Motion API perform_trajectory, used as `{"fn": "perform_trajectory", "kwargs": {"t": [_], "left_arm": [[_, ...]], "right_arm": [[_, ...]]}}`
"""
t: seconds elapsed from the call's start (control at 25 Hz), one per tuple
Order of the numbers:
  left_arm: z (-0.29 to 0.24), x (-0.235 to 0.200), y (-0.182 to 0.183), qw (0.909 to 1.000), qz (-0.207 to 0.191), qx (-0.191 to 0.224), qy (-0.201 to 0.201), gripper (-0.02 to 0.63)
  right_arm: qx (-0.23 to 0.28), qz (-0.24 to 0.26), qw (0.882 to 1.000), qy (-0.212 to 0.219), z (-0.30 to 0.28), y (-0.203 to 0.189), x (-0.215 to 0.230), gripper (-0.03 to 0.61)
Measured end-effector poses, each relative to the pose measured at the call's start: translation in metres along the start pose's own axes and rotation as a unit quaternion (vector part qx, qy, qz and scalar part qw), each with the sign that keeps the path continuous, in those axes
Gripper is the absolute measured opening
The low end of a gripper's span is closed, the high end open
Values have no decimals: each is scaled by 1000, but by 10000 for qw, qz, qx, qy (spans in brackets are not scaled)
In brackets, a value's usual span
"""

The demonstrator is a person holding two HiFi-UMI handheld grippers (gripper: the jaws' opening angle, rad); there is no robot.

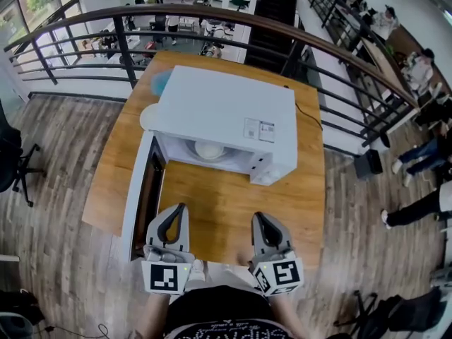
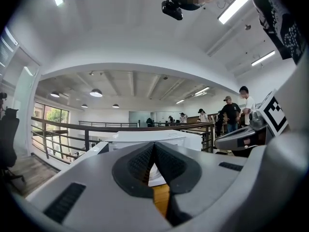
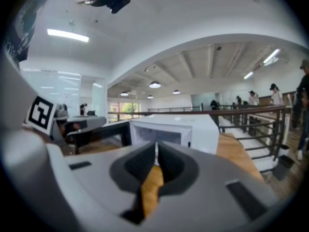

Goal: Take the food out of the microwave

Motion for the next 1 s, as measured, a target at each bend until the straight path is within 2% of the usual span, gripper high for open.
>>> {"fn": "perform_trajectory", "kwargs": {"t": [0.52,0.72,1.0], "left_arm": [[-42,13,-19,9985,14,-301,447,32],[-44,14,-25,9977,-11,-381,568,32],[-57,12,-19,9983,-67,-428,380,32]], "right_arm": [[-98,-105,9969,779,-44,-4,47,35],[-181,-129,9962,847,-49,-10,55,35],[-178,-147,9968,767,-58,-8,55,35]]}}
Point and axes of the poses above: the fingertips, and each gripper's own axes: z backward along the fingers, x to its right, y out of its top, the point moved 8 cm from there along z, backward along the fingers, and after that the axes turned 5 degrees about y, right-handed, at the moved point
